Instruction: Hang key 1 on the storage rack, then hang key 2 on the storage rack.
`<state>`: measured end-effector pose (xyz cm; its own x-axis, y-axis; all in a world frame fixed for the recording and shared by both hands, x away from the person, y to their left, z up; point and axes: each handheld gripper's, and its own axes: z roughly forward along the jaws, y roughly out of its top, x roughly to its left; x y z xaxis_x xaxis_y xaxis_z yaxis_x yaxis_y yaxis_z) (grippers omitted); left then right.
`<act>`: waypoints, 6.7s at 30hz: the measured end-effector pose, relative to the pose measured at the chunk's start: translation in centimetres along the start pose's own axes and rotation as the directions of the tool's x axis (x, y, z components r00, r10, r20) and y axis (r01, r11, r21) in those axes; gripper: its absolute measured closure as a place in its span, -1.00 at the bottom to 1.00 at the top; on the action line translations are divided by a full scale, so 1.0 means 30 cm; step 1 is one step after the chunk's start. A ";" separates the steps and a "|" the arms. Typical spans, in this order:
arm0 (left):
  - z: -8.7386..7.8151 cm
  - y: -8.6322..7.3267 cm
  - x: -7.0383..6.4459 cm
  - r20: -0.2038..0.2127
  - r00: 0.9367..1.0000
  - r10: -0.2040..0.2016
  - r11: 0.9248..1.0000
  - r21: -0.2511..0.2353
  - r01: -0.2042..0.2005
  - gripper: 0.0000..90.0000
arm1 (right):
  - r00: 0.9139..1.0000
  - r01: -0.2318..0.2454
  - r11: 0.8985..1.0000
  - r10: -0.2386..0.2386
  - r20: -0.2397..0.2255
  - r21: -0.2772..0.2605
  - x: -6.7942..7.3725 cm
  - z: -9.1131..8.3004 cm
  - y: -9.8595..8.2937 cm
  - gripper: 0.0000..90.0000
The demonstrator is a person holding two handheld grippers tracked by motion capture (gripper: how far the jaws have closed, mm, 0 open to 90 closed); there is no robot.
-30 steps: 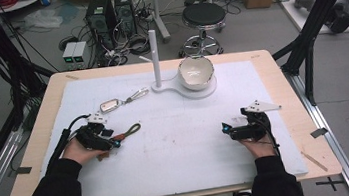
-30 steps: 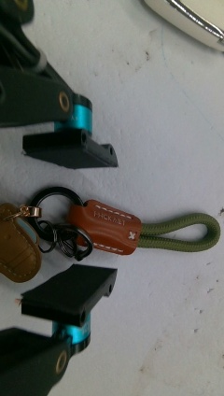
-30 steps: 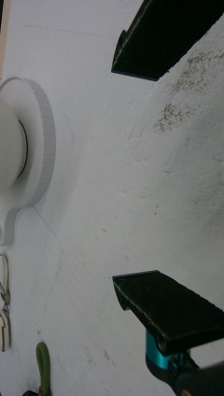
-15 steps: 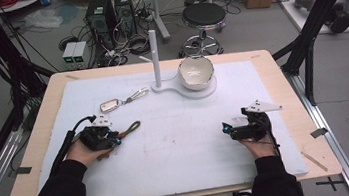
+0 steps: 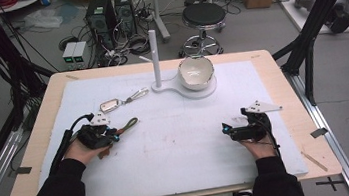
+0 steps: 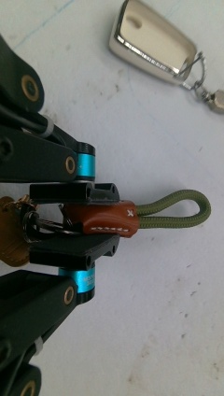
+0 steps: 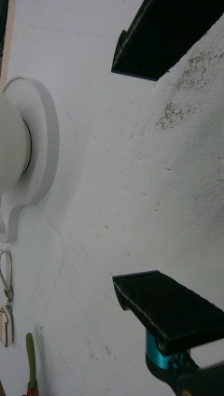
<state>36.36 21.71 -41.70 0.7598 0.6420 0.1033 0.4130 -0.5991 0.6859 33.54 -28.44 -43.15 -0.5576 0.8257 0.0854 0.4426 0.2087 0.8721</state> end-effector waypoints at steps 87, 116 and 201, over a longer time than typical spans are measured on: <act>-0.085 0.678 0.073 -0.140 0.983 0.122 0.980 -0.137 -0.141 0.64 | 0.999 -0.041 0.998 0.040 -0.021 -0.041 -0.019 -0.039 -0.014 -0.98; 0.079 0.655 0.112 -0.095 0.991 0.091 0.991 -0.084 -0.099 0.64 | 0.999 -0.042 0.999 0.043 0.003 -0.031 -0.029 -0.053 -0.027 -0.98; -0.044 0.259 0.317 0.029 0.967 -0.254 0.936 -0.245 0.253 -0.90 | 0.999 -0.036 0.999 0.037 0.029 -0.015 -0.024 -0.062 -0.035 -0.98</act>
<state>46.15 23.78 -34.43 0.6441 0.7590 -0.0954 0.4558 -0.2807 0.8447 32.18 -30.23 -43.22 -0.5206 0.8476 0.1033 0.4516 0.1706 0.8758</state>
